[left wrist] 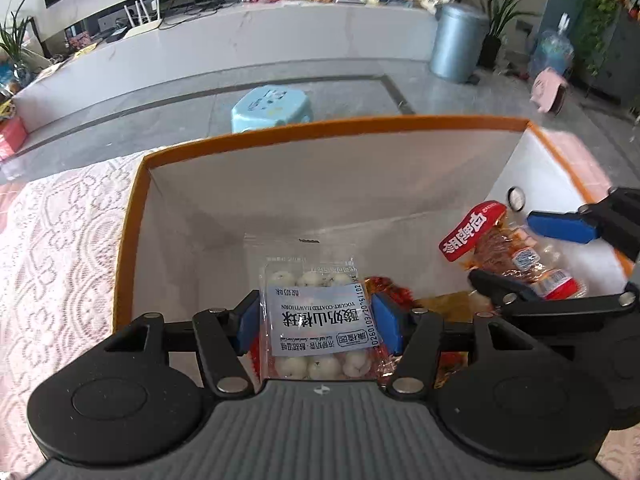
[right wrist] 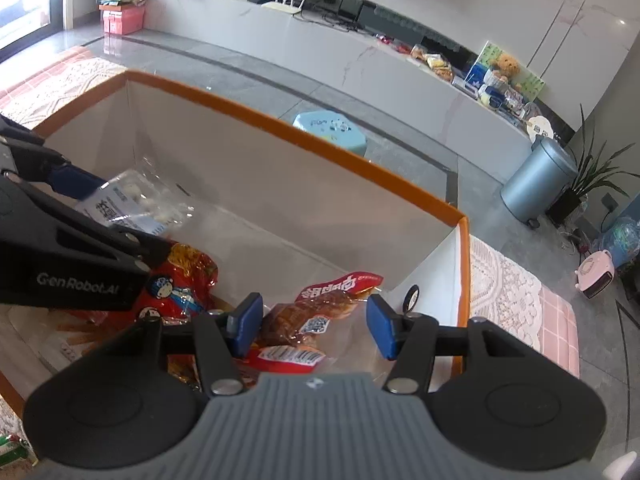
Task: Organize snacks
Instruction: 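Carry both packets over the orange box and open both tools to release them, then raise both open tools away from the box and move toward the remaining snacks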
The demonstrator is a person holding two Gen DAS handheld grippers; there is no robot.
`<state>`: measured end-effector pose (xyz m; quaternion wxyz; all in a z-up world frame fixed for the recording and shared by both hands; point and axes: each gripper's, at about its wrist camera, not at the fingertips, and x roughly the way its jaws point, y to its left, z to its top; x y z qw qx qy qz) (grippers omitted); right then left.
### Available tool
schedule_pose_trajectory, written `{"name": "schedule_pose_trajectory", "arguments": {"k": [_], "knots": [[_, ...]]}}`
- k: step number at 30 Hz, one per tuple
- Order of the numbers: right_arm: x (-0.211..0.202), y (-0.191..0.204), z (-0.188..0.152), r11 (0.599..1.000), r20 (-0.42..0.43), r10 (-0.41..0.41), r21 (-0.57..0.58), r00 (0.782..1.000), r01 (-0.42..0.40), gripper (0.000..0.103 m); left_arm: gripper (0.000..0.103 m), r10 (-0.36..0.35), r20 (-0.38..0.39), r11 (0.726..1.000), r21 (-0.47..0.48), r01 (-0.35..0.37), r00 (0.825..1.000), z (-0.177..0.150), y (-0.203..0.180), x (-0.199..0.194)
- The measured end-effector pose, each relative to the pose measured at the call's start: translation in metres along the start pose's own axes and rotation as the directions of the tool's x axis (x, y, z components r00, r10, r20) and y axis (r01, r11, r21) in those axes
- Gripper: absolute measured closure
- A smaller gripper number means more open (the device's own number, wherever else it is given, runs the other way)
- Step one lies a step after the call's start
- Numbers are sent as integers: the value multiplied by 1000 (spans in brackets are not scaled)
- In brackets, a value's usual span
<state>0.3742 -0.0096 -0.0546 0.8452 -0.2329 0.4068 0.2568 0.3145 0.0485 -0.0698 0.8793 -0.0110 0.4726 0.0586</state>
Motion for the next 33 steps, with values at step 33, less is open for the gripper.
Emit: {"name": "schedule_pose_trajectory", "arguments": {"k": [33], "knots": [[-56, -28, -8, 989, 106, -32, 145, 994, 17, 24, 22, -6, 117, 998, -56, 12, 993, -3, -7, -67]]}}
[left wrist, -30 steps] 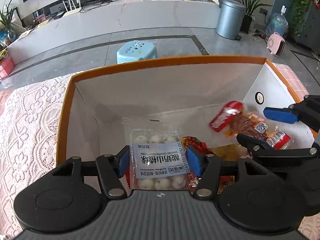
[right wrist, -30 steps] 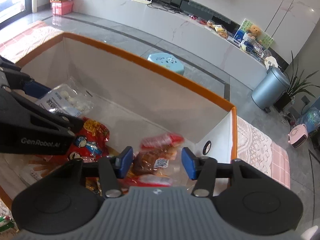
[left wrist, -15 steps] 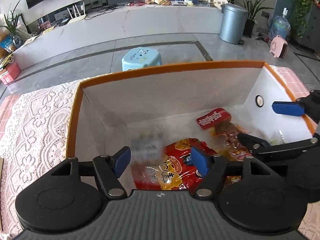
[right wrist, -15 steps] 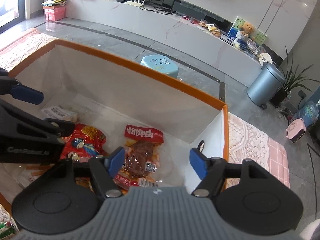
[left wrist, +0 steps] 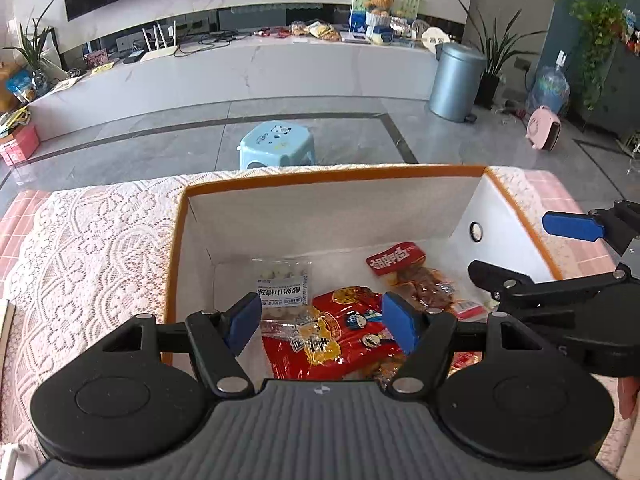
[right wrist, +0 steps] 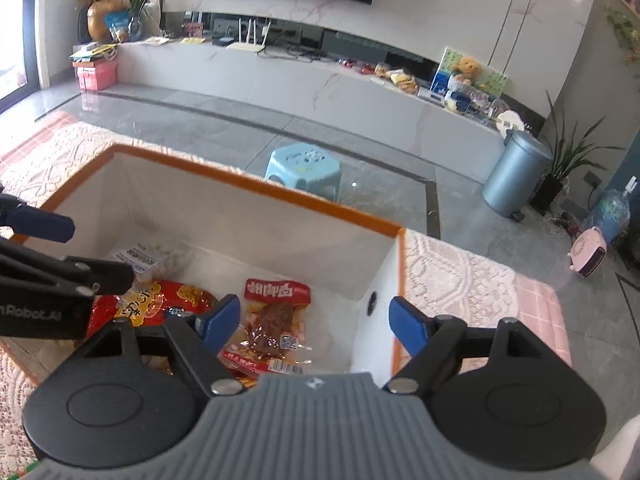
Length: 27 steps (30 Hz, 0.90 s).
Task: Organize snacks
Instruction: 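Raise both open tools away from the box and move toward the remaining snacks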
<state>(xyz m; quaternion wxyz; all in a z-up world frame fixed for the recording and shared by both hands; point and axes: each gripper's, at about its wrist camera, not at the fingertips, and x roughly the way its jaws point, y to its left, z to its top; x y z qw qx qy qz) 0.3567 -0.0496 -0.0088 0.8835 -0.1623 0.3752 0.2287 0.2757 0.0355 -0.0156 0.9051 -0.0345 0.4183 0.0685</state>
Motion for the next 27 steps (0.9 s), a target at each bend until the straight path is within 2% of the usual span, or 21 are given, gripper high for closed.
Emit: {"name": "schedule_pose_trajectory", "arguments": {"k": [10, 12, 15, 20, 23, 27], "knots": [[-57, -3, -25, 999, 83, -19, 30, 996, 17, 20, 22, -78, 64, 996, -35, 80, 995, -22, 0, -53], [-69, -2, -34, 999, 105, -20, 38, 994, 16, 13, 22, -85, 88, 995, -36, 89, 992, -30, -1, -65], [-90, 3, -48, 998, 149, -27, 63, 989, 18, 11, 22, -83, 124, 996, -23, 86, 989, -41, -2, -80], [-123, 11, -69, 994, 223, -55, 102, 973, 33, 7, 19, -93, 185, 995, -22, 99, 978, -61, -3, -105], [-144, 18, -83, 990, 275, -75, 134, 958, 39, 6, 16, -97, 225, 995, 12, 97, 969, -75, -6, -118], [-164, 28, -102, 987, 316, -92, 155, 944, 44, 6, 14, -125, 245, 992, 33, 120, 961, -92, -8, -130]]}}
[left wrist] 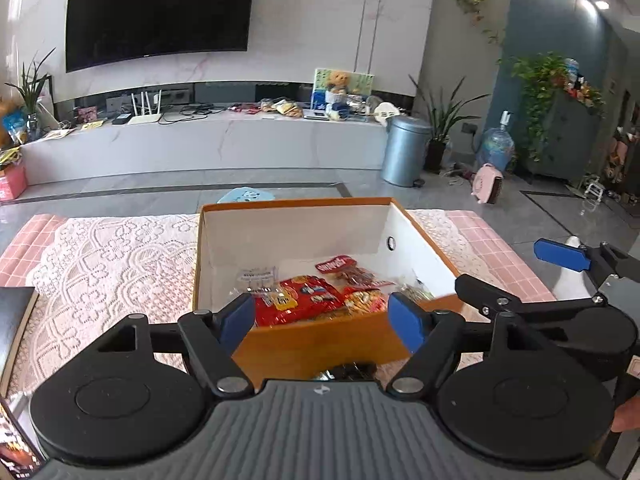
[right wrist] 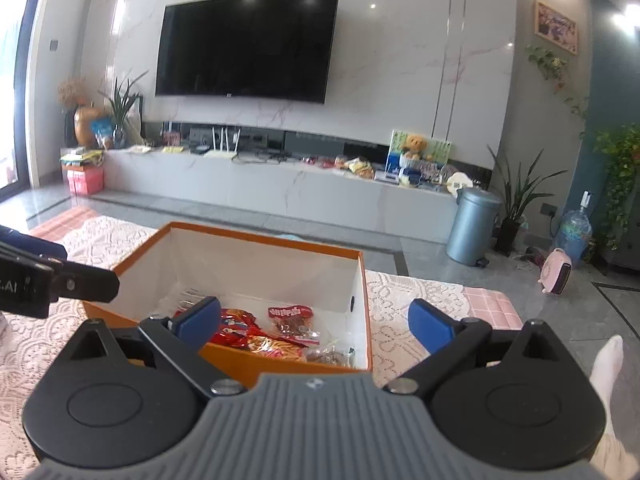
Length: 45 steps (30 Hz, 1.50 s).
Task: Organize snacks
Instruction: 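Raise both open tools away from the box and move toward the remaining snacks, then close the left tool on the green sausage stick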
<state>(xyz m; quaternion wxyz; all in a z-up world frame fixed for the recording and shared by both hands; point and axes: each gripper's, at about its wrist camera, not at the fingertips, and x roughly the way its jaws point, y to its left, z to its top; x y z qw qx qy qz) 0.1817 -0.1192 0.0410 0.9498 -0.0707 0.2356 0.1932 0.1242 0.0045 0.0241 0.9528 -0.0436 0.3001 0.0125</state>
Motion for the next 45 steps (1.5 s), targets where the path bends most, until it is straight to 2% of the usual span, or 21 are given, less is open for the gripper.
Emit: {"name": "schedule_pose_trajectory", "arguments": {"k": [6, 13, 21, 29, 34, 41, 45], "knots": [[-27, 16, -18, 1000, 34, 5, -21, 999, -5, 4, 13, -33, -34, 999, -15, 32, 999, -20, 7, -7], [-36, 32, -42, 999, 21, 13, -46, 1000, -12, 4, 13, -63, -116, 996, -64, 56, 991, -54, 32, -4], [-20, 51, -82, 998, -95, 24, -55, 995, -30, 4, 14, -78, -227, 995, -70, 64, 971, -87, 50, 13], [-2, 56, -98, 996, -165, 45, -73, 985, -57, 4, 25, -111, -289, 994, -55, 99, 951, -107, 44, 43], [18, 55, -107, 997, -260, 57, -33, 964, -68, 4, 31, -117, -319, 993, -57, 104, 941, -117, 46, 59], [34, 56, -114, 995, -313, 95, -6, 945, -102, 4, 43, -81, -320, 997, -13, 81, 944, -123, 42, 69], [44, 56, -120, 992, -363, 128, 45, 923, -119, 4, 47, -74, -324, 997, -5, 76, 943, -126, 42, 74]]}}
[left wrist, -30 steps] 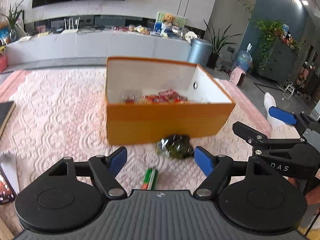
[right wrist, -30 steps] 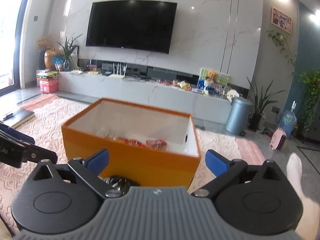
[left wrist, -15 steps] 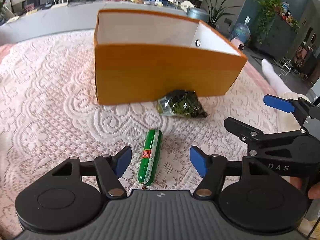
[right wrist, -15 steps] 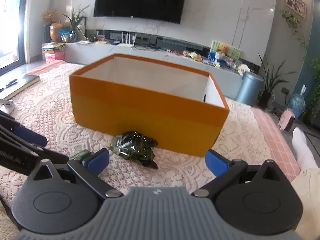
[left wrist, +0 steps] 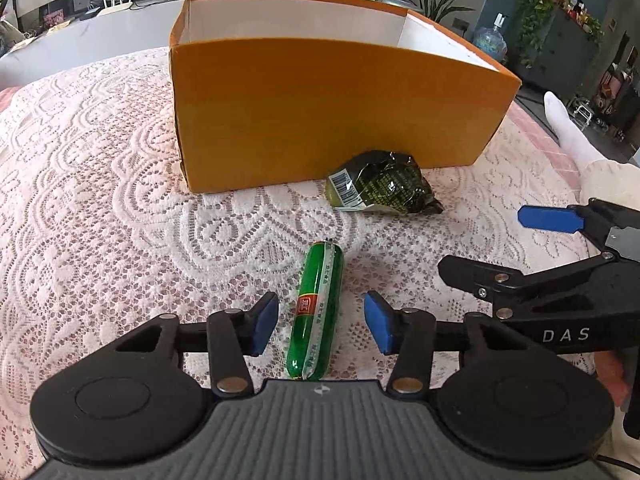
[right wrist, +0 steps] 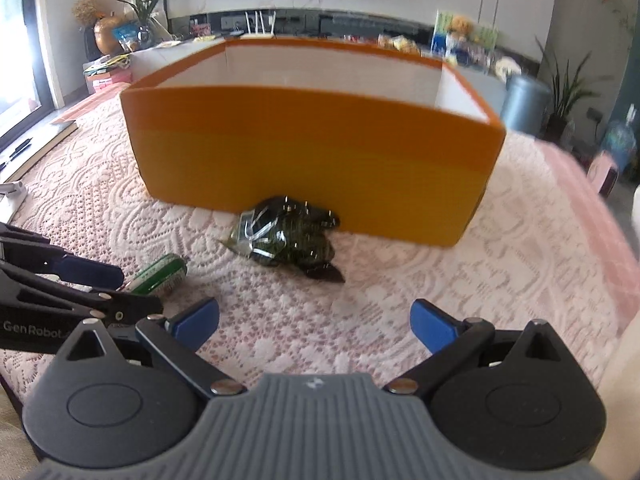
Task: Organize snacks
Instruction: 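Close the left tool on the green sausage stick, then grasp the dark green seaweed bag with the right tool while the left tool holds the sausage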
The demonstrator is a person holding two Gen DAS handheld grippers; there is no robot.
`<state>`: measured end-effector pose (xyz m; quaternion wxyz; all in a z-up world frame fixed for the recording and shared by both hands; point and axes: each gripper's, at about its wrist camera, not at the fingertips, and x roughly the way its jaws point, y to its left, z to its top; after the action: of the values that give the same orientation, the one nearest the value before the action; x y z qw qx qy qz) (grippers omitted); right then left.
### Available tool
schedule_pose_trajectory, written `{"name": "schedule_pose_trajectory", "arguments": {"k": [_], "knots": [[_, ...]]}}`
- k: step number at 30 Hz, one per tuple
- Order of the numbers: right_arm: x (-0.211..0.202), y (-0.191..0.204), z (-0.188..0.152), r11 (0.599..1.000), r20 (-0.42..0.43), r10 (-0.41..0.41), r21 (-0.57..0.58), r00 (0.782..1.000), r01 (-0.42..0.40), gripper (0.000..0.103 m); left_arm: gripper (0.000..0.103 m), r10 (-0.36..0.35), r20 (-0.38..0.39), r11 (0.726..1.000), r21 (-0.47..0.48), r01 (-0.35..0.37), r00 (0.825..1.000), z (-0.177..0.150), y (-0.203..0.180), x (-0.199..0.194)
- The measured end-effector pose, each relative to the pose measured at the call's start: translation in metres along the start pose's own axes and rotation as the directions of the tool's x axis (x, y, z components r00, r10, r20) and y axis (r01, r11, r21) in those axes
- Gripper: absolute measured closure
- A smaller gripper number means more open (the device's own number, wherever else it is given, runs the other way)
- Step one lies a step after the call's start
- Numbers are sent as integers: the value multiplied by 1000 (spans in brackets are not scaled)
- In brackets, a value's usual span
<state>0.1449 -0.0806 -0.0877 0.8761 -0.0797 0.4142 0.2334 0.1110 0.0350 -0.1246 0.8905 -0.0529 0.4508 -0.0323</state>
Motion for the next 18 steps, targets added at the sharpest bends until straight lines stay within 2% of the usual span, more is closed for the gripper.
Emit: {"name": "schedule_pose_trajectory", "arguments": {"k": [3, 8, 11, 12, 13, 18], "knots": [[7, -3, -1, 999, -41, 16, 35, 999, -15, 4, 48, 0, -6, 1000, 4, 0, 1000, -1, 1, 2], [15, -2, -5, 999, -82, -3, 37, 997, 6, 4, 54, 21, 5, 999, 36, -21, 1000, -2, -2, 4], [17, -1, -6, 999, -92, -6, 32, 996, 9, 4, 68, 37, 10, 998, 55, -38, 999, -3, -6, 4], [17, -1, -6, 999, -91, -9, 31, 996, 12, 4, 75, 43, 13, 997, 60, -43, 999, -3, -6, 4], [17, -2, -5, 999, -86, -11, 31, 996, 14, 4, 77, 38, 20, 997, 61, -39, 999, -3, -5, 4], [13, -1, -5, 1000, -39, -18, 23, 999, 19, 4, 78, 34, 43, 999, 40, -35, 998, -3, -4, -1]]}}
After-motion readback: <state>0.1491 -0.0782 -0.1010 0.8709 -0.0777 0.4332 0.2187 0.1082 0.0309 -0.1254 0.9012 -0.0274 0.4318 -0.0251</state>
